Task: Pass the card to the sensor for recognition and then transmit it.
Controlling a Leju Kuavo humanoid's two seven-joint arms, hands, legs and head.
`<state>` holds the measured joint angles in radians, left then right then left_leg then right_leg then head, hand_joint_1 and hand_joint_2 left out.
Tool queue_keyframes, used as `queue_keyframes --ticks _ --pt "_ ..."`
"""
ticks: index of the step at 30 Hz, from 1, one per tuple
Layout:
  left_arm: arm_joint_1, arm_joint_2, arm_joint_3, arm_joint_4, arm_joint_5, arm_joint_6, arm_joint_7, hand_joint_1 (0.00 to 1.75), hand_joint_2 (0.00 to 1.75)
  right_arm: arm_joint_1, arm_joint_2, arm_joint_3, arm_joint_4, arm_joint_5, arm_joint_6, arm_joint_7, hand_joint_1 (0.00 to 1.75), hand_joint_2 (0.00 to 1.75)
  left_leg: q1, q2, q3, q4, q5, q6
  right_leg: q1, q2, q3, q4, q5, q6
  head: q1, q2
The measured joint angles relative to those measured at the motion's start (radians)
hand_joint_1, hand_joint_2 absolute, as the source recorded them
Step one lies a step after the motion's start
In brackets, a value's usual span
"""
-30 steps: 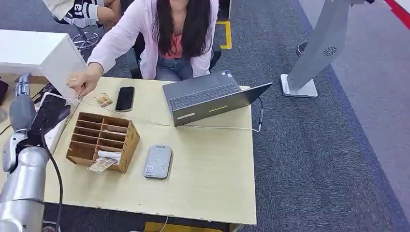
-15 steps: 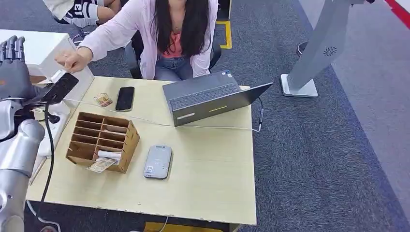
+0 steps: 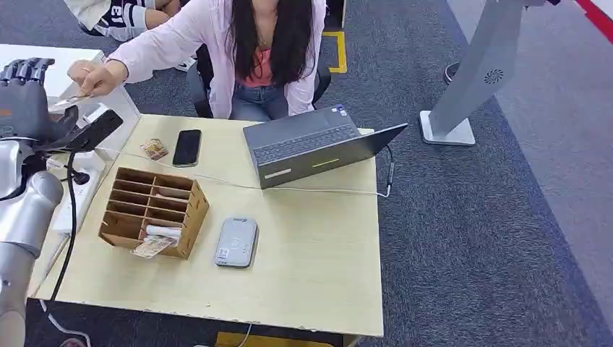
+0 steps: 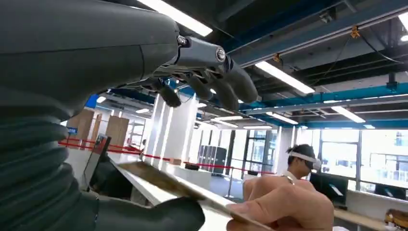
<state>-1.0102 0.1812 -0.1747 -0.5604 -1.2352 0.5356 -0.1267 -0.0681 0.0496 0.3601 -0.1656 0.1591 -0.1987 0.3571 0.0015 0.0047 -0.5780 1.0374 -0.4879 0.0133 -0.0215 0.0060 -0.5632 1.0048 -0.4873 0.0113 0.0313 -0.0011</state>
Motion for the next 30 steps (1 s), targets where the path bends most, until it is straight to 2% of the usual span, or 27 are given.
queue_keyframes --ticks 20,22,25,30 --pt "0.000 0.000 0.000 0.032 0.013 -0.002 -0.008 1.75 1.75 -0.001 0.000 0.004 0.003 0.004 0.000 0.006 0.00 1.75 0.000 0.000 0.000 0.000 0.000 0.000 0.000 0.000 0.000 0.000 0.000 0.000 0.000 0.000" --pt "0.002 -0.001 0.000 0.032 0.025 -0.005 -0.031 1.75 1.75 -0.001 0.000 0.004 0.003 0.003 0.000 0.008 0.00 1.75 0.000 0.000 0.000 0.000 0.000 0.000 0.000 0.000 0.000 0.000 0.000 0.000 0.000 0.000" --pt "0.028 -0.016 0.000 0.019 0.061 -0.001 -0.097 1.75 1.75 -0.001 0.000 0.004 0.003 -0.005 -0.006 0.012 0.00 1.75 0.000 0.000 0.000 0.000 0.000 0.000 0.000 0.000 0.000 0.000 0.000 0.000 -0.002 0.000" --pt "0.085 -0.045 -0.003 -0.019 0.074 -0.002 -0.113 1.75 1.75 -0.002 0.000 0.004 0.003 -0.010 -0.012 0.015 0.00 1.75 0.000 0.000 0.000 0.000 0.000 0.001 -0.001 0.000 0.000 0.000 0.000 0.000 0.000 0.000"
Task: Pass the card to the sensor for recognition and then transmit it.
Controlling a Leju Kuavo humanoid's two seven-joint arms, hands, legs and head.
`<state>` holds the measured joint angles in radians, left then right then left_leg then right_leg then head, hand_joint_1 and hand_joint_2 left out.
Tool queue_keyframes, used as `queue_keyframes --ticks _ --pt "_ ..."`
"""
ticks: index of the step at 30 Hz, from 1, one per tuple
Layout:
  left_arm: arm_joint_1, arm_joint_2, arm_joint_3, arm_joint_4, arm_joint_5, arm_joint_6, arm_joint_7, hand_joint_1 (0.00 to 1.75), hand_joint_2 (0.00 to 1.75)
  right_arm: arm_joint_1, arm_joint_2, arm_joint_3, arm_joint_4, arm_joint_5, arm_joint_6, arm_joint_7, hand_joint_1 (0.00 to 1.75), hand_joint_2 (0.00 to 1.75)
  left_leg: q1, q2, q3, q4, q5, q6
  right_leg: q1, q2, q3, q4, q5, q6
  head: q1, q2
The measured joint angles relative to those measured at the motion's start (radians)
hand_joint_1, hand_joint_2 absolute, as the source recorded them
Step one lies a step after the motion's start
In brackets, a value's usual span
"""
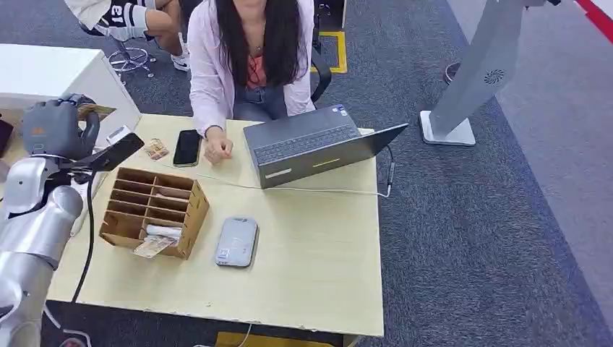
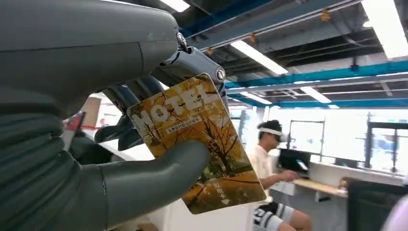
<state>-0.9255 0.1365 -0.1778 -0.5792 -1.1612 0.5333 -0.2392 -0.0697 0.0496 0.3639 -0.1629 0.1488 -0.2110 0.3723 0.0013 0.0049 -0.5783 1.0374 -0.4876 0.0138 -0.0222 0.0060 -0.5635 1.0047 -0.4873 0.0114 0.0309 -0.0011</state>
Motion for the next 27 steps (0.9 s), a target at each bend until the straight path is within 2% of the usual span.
queue_keyframes --ticks 4,8,11,15,27 --pt "0.112 -0.048 -0.054 -0.149 0.012 -0.017 0.020 1.75 1.75 0.000 0.000 -0.001 0.000 -0.012 -0.010 0.003 0.00 1.75 -0.001 -0.002 -0.001 0.000 0.000 0.000 0.000 -0.002 0.000 -0.001 0.000 0.000 0.000 0.000" --pt "0.229 -0.095 -0.156 -0.307 0.024 -0.021 0.066 1.75 1.75 0.000 0.000 -0.002 0.000 -0.013 -0.013 0.010 0.00 1.75 -0.001 -0.003 -0.002 0.000 0.000 0.001 0.000 -0.002 0.000 -0.001 0.000 0.000 0.000 0.000" --pt "0.278 -0.114 -0.206 -0.370 0.033 -0.024 0.084 1.75 1.75 0.000 0.001 -0.002 0.000 -0.013 -0.014 0.010 0.00 1.75 -0.001 -0.002 -0.001 0.000 -0.001 0.001 0.000 -0.002 0.000 -0.001 0.000 0.000 0.000 0.000" --pt "0.311 -0.130 -0.245 -0.400 0.036 -0.032 0.094 1.75 1.75 0.000 0.002 -0.002 0.000 -0.010 -0.014 0.009 0.00 1.75 -0.001 -0.002 -0.001 0.000 0.000 0.001 0.000 -0.002 -0.001 -0.001 0.000 0.000 0.000 0.000" --pt "0.342 -0.178 -0.327 -0.391 0.027 -0.064 0.112 1.75 1.75 0.000 0.005 -0.002 0.000 -0.006 -0.012 0.004 0.00 1.75 0.000 -0.002 -0.002 0.000 0.000 0.000 0.000 -0.002 -0.001 -0.001 0.000 0.000 0.000 0.000"
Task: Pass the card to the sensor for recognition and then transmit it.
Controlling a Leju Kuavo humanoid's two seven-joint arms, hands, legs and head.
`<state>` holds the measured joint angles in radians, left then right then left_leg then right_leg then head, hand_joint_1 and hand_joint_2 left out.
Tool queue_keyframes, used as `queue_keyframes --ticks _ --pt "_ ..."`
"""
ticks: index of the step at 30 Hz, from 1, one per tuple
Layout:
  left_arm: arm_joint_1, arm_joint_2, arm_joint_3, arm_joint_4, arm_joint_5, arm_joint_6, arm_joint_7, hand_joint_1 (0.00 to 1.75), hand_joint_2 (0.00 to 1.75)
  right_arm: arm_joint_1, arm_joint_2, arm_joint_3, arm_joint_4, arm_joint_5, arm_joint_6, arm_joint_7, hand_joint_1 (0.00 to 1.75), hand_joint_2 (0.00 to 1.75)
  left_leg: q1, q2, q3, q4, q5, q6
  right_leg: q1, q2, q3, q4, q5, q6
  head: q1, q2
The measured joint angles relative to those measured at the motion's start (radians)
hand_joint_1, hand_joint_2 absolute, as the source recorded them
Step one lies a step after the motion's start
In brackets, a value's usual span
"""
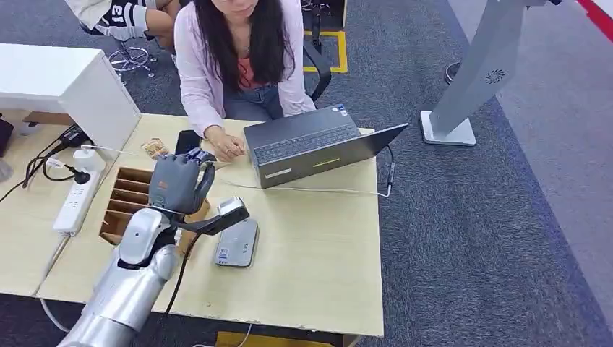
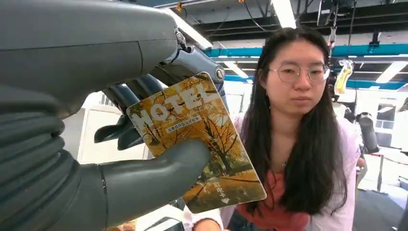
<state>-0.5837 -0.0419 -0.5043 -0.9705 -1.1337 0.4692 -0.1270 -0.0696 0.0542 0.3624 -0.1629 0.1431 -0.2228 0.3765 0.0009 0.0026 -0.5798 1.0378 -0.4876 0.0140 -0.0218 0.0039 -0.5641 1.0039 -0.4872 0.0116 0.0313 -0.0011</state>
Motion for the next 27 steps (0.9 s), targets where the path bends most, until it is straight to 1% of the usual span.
queue_keyframes --ticks 3,9,14,16,21,23,27 --pt "0.004 -0.012 -0.014 0.007 -0.002 -0.016 0.006 1.75 1.75 0.000 0.000 0.000 0.000 0.000 0.000 0.001 0.00 1.75 0.000 0.000 0.000 0.000 0.000 0.000 0.000 0.000 0.000 0.000 0.000 0.000 0.000 0.000" --pt "0.020 -0.039 -0.051 0.041 -0.009 -0.051 0.037 1.75 1.75 0.000 0.000 0.000 0.000 0.003 0.004 0.009 0.00 1.75 0.000 0.000 0.000 0.000 0.000 0.000 0.000 0.000 0.000 0.000 0.000 0.000 0.000 0.000" --pt "0.038 -0.056 -0.076 0.071 -0.013 -0.065 0.048 1.75 1.75 0.000 0.001 0.000 0.000 0.003 0.005 0.009 0.00 1.75 0.000 0.000 0.000 0.000 0.000 0.000 0.000 0.000 0.000 0.000 0.000 0.000 0.000 0.000" --pt "0.043 -0.058 -0.090 0.084 -0.017 -0.078 0.075 1.75 1.75 0.000 0.001 0.000 0.000 0.003 0.003 0.009 0.00 1.75 0.000 0.000 0.000 0.000 0.000 0.000 0.000 0.000 0.000 0.000 0.000 0.000 0.000 0.000" --pt "0.055 -0.059 -0.110 0.097 -0.037 -0.098 0.121 1.75 1.75 0.000 0.002 0.000 0.000 0.000 0.002 0.009 0.00 1.75 0.000 0.000 0.000 0.000 0.000 0.000 0.000 0.000 0.000 0.000 0.000 0.000 0.000 0.000" --pt "0.064 -0.054 -0.123 0.097 -0.052 -0.125 0.153 1.75 1.75 0.000 0.003 -0.001 0.000 -0.002 0.001 0.009 0.00 1.75 0.000 0.000 0.000 0.000 0.000 0.000 0.000 0.000 0.000 0.000 0.000 0.000 0.000 0.000" --pt "0.083 -0.047 -0.130 0.097 -0.064 -0.148 0.172 1.75 1.75 0.001 0.003 -0.004 0.000 -0.004 0.001 0.009 0.00 1.75 0.000 0.000 0.000 0.000 0.000 0.000 0.000 0.000 0.000 0.000 0.000 0.000 0.000 0.000"
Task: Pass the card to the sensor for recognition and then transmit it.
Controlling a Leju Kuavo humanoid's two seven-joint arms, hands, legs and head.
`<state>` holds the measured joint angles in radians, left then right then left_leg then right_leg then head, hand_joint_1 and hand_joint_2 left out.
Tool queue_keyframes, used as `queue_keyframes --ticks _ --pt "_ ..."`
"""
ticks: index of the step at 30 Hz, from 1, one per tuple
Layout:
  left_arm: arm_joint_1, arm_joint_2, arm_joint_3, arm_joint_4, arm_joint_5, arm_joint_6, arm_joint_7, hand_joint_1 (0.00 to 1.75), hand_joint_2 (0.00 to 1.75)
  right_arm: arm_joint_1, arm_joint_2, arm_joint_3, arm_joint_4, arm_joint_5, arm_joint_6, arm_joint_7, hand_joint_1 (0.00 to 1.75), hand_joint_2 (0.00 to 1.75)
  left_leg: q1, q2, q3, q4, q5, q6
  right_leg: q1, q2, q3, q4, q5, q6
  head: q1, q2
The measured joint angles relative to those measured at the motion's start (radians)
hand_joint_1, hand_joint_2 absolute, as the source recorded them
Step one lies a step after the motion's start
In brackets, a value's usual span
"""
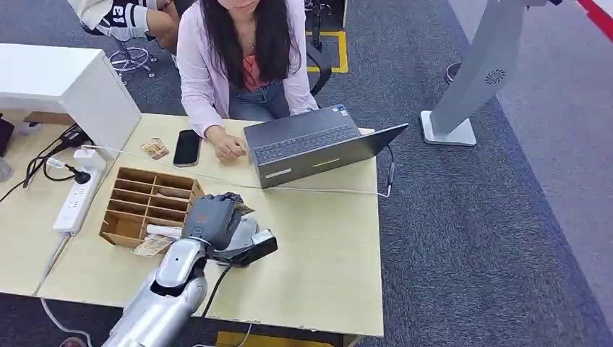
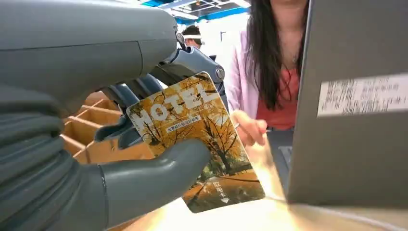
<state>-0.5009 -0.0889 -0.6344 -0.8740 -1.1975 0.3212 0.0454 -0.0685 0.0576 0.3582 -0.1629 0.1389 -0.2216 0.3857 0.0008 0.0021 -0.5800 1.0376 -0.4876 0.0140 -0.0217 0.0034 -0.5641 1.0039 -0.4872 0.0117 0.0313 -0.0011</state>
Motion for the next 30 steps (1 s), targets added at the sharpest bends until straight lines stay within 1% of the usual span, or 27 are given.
queue_keyframes --ticks 4,7,13,21,25,30 --pt "0.012 0.011 -0.012 -0.007 -0.031 -0.039 0.055 1.75 1.75 0.001 0.000 -0.002 0.000 0.000 -0.001 -0.001 0.00 1.75 0.000 0.000 0.000 0.000 0.000 0.000 0.000 0.000 0.000 0.000 0.000 0.000 0.000 0.000" --pt "0.023 0.019 -0.014 -0.015 -0.039 -0.050 0.068 1.75 1.75 0.001 0.002 -0.003 0.000 0.000 -0.005 -0.001 0.00 1.75 0.000 0.000 0.000 0.000 0.000 0.000 0.000 0.000 0.000 0.000 0.000 0.000 0.000 0.000" --pt "0.031 0.029 -0.015 -0.022 -0.043 -0.056 0.073 1.75 1.75 0.001 0.002 -0.003 0.000 -0.001 -0.008 -0.001 0.00 1.75 0.000 0.000 0.000 0.000 0.000 0.000 0.000 0.000 0.000 0.000 0.000 0.000 0.000 0.000" --pt "0.043 0.041 -0.024 -0.033 -0.046 -0.117 0.089 1.75 1.75 0.001 0.002 -0.003 0.000 0.003 -0.011 -0.015 0.00 1.75 0.000 0.000 0.000 0.000 0.000 0.000 0.000 0.000 0.000 0.000 0.000 0.000 0.000 0.000" --pt "0.043 0.041 -0.032 -0.033 -0.024 -0.173 0.077 1.75 1.75 0.001 0.002 -0.003 0.000 0.007 -0.010 -0.020 0.00 1.75 0.000 0.000 0.000 0.000 0.000 0.000 0.000 0.000 0.001 0.000 0.000 0.000 0.000 0.000" --pt "0.041 0.042 -0.039 -0.033 -0.017 -0.180 0.077 1.75 1.75 0.001 0.002 -0.003 0.000 0.008 -0.010 -0.021 0.00 1.75 0.000 0.000 0.001 0.000 0.000 0.000 0.000 0.000 0.001 0.000 0.000 0.000 0.000 0.000"
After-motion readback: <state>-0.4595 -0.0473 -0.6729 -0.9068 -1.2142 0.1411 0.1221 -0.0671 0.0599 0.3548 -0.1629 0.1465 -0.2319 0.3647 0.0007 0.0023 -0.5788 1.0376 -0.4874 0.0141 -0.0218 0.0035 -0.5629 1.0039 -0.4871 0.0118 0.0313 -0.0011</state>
